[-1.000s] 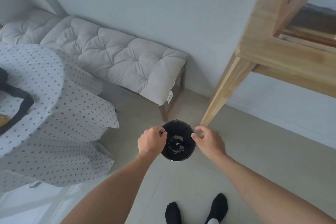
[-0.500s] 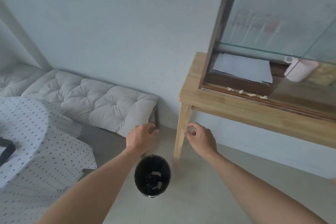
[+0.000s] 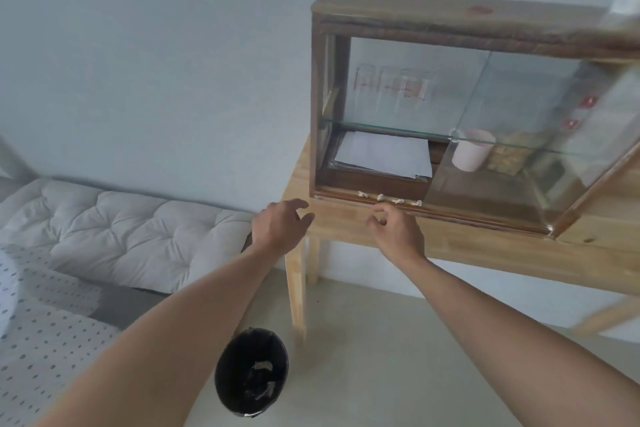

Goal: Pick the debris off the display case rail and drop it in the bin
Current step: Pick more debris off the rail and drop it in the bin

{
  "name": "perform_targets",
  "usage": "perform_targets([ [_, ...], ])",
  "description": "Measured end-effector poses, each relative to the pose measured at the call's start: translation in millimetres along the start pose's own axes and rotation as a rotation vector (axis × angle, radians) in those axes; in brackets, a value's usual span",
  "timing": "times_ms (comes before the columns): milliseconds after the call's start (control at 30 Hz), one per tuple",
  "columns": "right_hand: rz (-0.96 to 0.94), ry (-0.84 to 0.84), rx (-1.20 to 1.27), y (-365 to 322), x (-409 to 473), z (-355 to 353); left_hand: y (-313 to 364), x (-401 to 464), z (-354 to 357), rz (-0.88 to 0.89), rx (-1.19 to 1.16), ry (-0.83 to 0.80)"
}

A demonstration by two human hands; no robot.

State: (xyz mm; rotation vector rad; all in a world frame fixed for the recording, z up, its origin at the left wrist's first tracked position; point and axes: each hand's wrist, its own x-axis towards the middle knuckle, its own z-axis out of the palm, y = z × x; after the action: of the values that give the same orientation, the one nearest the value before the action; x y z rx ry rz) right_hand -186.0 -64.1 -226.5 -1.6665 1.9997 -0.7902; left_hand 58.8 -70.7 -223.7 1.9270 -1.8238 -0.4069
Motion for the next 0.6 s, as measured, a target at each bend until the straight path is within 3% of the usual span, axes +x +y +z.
perform_targets([
  [600, 0.005, -0.035, 0.044, 34.5, 75.5, -0.8, 93.6, 70.7, 76.1, 0.055, 0.046, -0.034],
])
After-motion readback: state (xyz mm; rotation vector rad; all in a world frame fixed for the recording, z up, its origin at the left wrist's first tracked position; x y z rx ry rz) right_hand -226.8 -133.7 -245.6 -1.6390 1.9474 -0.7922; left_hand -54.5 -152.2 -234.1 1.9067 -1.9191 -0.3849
